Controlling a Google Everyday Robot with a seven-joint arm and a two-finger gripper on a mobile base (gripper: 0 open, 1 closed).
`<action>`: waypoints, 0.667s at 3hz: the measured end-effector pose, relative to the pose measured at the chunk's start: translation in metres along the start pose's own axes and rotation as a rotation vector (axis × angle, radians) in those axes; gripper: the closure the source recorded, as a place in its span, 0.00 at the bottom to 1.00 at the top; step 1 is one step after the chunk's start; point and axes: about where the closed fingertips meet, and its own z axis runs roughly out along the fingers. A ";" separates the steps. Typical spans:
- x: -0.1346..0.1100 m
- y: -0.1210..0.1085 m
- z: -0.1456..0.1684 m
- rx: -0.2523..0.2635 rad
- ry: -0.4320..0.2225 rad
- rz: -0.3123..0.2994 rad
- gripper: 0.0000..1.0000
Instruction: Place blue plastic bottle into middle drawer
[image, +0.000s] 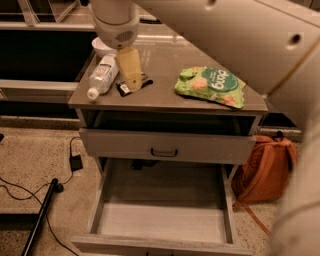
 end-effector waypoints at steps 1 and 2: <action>0.013 -0.011 0.008 0.084 0.030 -0.014 0.00; 0.015 -0.024 0.019 0.055 -0.030 -0.041 0.00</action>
Offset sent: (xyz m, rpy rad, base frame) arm 0.0663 0.0061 -0.0113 -0.0582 -0.0051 0.3890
